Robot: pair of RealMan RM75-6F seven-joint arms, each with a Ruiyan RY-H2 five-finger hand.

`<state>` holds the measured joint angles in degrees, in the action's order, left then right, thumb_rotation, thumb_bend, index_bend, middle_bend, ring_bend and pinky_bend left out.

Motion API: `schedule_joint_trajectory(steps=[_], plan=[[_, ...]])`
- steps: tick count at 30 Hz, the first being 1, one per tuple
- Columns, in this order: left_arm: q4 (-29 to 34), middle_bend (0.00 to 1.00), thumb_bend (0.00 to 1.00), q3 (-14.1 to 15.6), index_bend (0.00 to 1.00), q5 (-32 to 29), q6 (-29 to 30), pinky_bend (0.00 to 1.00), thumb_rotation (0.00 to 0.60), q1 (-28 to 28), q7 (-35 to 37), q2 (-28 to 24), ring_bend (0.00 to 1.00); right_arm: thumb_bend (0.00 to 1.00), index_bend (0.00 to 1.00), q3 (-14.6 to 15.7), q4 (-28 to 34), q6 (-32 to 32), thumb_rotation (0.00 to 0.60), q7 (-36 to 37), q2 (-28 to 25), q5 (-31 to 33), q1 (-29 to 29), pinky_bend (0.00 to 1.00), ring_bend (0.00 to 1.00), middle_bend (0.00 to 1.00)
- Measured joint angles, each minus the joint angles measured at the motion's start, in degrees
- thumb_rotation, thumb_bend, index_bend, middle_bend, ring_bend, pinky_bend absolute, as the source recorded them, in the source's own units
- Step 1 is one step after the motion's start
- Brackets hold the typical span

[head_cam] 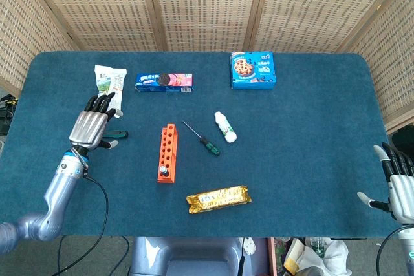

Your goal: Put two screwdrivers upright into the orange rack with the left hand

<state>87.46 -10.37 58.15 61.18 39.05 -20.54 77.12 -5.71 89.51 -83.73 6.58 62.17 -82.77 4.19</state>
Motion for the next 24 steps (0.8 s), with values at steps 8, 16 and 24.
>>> schedule_joint_trajectory(steps=[8, 16, 24], plan=[[-12.1, 0.00, 0.04, -0.7, 0.44, -2.3, -3.8, 0.00, 0.600, 1.2, 2.5, 6.6, 0.00, 0.00, 0.00, -0.3, -0.3, 0.7, 0.600, -0.6, 0.3, 1.0, 0.3, 0.00, 0.00, 0.00], [-21.9, 0.00, 0.07, -0.7, 0.47, -3.7, -8.5, 0.00, 0.600, 2.0, 5.5, 11.8, 0.00, 0.00, 0.00, -0.5, -0.2, 1.1, 0.600, -1.6, 0.5, 1.6, 0.5, 0.00, 0.00, 0.00], [-29.9, 0.00, 0.10, -0.8, 0.47, -3.7, -12.1, 0.00, 0.600, 2.0, 9.7, 15.9, 0.00, 0.00, 0.00, -0.7, -0.3, 1.5, 0.600, -2.0, 0.6, 2.2, 0.7, 0.00, 0.00, 0.00]])
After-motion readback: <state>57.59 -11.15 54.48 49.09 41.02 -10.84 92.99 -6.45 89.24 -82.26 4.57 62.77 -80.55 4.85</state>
